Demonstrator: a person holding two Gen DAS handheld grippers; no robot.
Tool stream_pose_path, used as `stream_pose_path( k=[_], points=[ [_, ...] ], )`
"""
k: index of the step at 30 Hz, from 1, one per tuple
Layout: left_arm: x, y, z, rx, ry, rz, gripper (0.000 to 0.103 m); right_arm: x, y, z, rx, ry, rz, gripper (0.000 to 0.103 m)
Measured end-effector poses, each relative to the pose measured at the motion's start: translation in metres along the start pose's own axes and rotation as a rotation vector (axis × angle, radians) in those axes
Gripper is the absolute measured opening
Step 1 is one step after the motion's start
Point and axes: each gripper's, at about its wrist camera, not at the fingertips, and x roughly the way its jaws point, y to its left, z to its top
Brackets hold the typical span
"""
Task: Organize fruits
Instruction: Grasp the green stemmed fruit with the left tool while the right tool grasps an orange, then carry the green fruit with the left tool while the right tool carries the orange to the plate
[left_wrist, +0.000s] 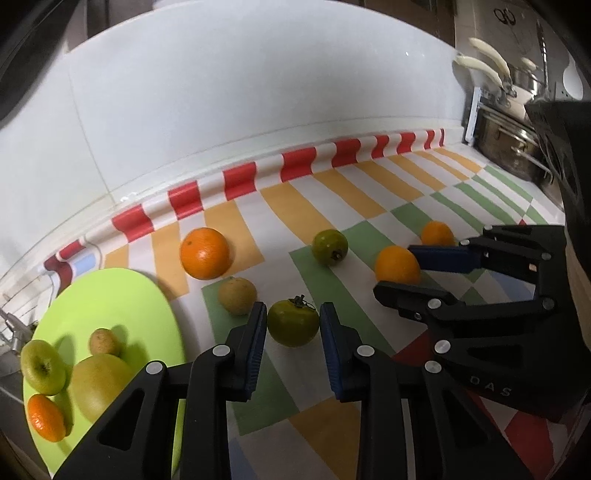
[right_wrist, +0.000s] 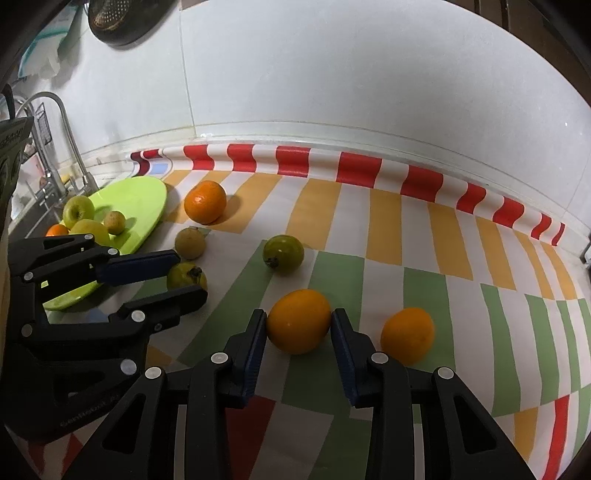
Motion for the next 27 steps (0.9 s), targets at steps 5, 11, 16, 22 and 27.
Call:
stream_pose_path(
  k=[5, 11, 16, 22, 27],
  points=[
    [-0.019, 0.001, 0.001, -0.023, -0.035, 0.02, 0.03, -0.015, 0.002, 0.001, 0.014, -0.026, -0.002, 0.037],
    [-0.046, 0.001, 0.0, -0.049, -0.075, 0.034, 0.03, -0.041, 0.007, 0.001, 0.026, -0.069, -0.006, 0.037],
    [-0.071, 0.002, -0.004, -0.085, -0.104, 0.058, 0.03, -0.067, 0.015, 0.001, 0.026, -0.11, -0.002, 0.037],
    [-0.1, 0.004, -0.013, -0.12, -0.129, 0.073, 0.03, -0.094, 0.029, -0.001, 0.019, -0.151, 0.0, 0.037],
    [-0.127, 0.006, -0.022, -0.144, -0.156, 0.098, 0.03, -0.115, 0.04, -0.004, 0.008, -0.181, 0.007, 0.037]
  ],
)
